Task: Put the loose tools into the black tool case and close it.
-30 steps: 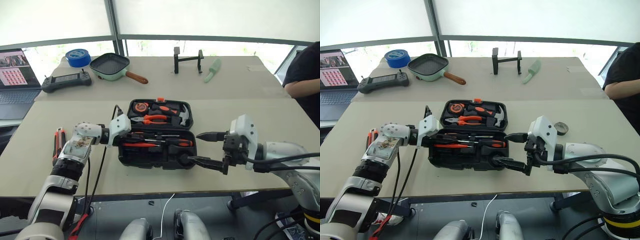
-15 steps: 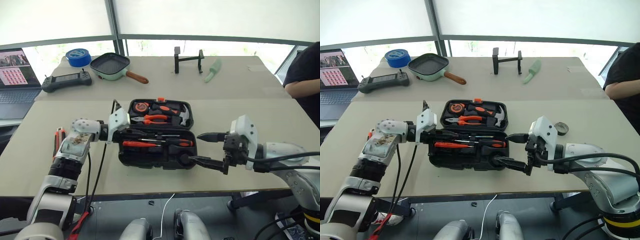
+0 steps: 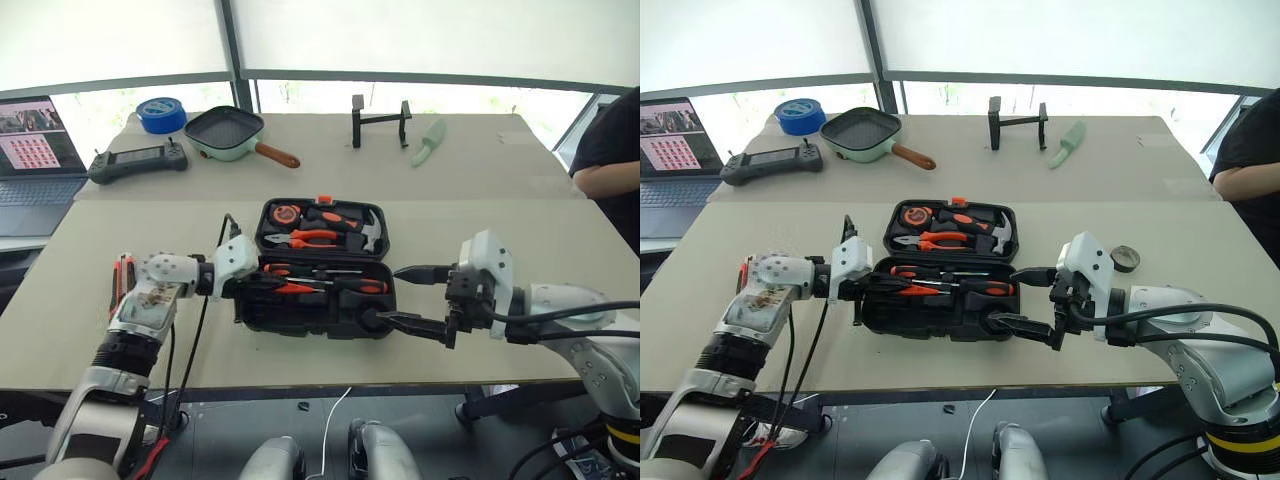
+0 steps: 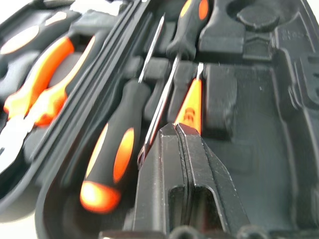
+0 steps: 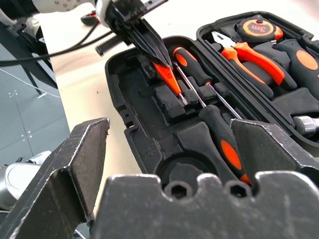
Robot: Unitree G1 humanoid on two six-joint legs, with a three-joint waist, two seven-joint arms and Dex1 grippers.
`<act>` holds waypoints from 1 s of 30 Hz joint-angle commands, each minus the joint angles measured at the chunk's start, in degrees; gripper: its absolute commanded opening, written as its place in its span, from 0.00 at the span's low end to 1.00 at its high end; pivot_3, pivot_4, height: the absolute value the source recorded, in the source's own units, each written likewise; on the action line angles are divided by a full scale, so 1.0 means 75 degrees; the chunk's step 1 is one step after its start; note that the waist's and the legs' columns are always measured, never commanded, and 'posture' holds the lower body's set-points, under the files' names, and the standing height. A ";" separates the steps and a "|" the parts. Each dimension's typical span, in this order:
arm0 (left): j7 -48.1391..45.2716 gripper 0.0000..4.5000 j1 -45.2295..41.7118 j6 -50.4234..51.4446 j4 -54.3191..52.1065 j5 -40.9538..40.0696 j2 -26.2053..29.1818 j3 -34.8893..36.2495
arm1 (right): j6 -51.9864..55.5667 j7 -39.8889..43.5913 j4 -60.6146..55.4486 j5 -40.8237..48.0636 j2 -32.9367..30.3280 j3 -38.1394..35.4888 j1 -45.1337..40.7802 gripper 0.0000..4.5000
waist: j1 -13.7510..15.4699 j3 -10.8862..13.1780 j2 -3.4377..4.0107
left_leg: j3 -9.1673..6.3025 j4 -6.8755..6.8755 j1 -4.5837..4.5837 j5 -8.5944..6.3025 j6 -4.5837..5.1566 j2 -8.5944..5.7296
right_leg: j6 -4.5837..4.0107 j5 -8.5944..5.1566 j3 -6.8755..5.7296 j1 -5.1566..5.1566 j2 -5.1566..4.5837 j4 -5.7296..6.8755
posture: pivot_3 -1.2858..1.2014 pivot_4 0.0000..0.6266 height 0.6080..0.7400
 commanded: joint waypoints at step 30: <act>0.2535 0.97 0.4838 0.6224 -0.5364 -0.2626 0.1853 0.6872 | -0.0702 0.1950 0.0974 0.0393 0.0420 0.0713 -0.2229 1.00 | -0.0303 0.0000 0.0001 | -0.0009 -0.0080 0.0029 -0.0004 -0.0011 0.0009 | -0.0005 -0.0004 0.0012 -0.0024 0.0031 -0.0011 | 0.52 0.24 1.00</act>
